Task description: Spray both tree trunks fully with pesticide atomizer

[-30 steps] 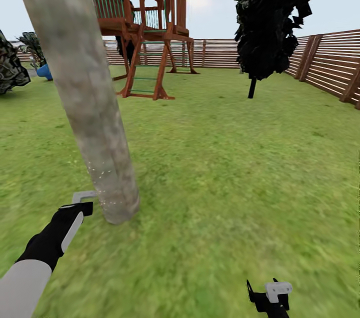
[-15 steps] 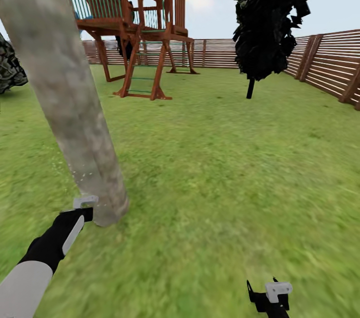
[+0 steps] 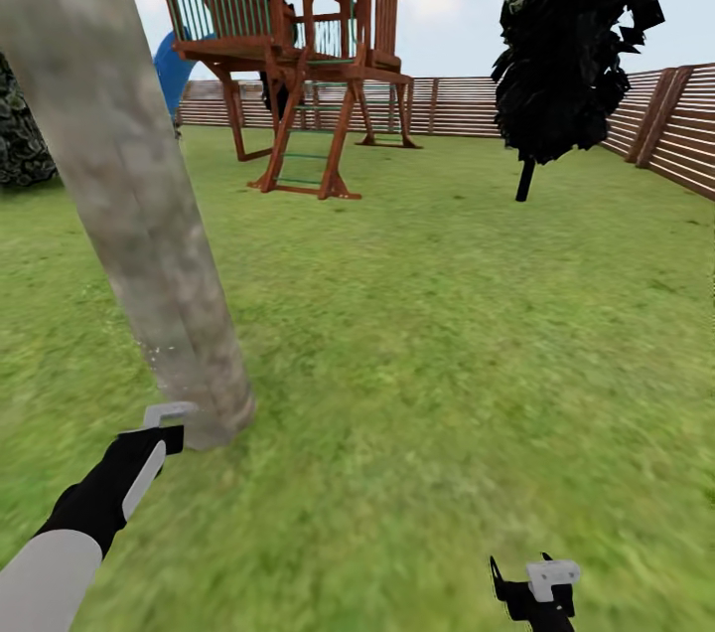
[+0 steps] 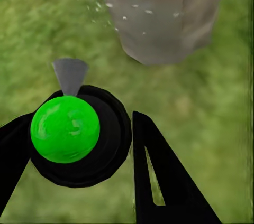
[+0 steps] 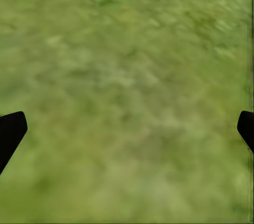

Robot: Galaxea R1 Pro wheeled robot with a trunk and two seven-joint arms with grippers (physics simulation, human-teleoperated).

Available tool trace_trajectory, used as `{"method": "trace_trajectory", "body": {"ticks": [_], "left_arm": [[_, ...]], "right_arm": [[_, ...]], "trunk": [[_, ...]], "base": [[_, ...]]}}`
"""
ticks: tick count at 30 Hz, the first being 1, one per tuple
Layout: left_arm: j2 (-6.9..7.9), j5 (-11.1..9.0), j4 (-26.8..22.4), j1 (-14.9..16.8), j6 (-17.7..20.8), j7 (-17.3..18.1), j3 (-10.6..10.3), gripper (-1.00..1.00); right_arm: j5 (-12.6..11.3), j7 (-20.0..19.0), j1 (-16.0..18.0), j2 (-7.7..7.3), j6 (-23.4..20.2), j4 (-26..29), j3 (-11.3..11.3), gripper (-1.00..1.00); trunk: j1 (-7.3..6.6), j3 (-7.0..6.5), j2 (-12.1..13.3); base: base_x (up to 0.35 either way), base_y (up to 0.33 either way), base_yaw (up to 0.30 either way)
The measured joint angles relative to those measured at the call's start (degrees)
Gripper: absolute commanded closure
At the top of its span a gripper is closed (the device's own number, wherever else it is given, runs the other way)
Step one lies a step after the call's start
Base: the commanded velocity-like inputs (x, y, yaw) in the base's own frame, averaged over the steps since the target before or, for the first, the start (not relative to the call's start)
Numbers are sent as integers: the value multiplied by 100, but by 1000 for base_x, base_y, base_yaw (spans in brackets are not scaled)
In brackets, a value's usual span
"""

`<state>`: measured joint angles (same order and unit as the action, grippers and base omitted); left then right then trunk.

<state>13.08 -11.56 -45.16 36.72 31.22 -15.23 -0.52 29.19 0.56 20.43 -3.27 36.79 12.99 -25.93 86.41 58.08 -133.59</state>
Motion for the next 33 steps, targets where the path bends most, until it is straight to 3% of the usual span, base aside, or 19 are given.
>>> {"method": "trace_trajectory", "body": {"ticks": [10, 13, 16, 23, 33], "left_arm": [[29, 11, -47, 0, 86, 111, -41, 100], [157, 51, -15, 36, 94, 210, -12, 100], [373, 54, -12, 85, 99, 784, -24, 100], [369, 59, -113, 26, 164, 954, -46, 100], [360, 54, -110, 26, 163, 957, -64, 100]], "right_arm": [[0, 0, 1, 0, -1, -7, 1, -100], [3, 0, 0, 0, -1, -10, 1, -100], [2, 0, 0, 0, -1, -11, 1, -100], [4, 0, 1, 0, -1, -11, 1, -100], [9, 0, 0, 0, 0, -9, 2, -100]], "trunk": [[-1, 0, 0], [0, 0, 0], [0, 0, 0], [-1, 0, 0], [1, 0, 0]], "base": [[62, -200, 82], [8, -7, 10], [0, 0, 0], [50, -30, 119], [20, -243, 18]]}}
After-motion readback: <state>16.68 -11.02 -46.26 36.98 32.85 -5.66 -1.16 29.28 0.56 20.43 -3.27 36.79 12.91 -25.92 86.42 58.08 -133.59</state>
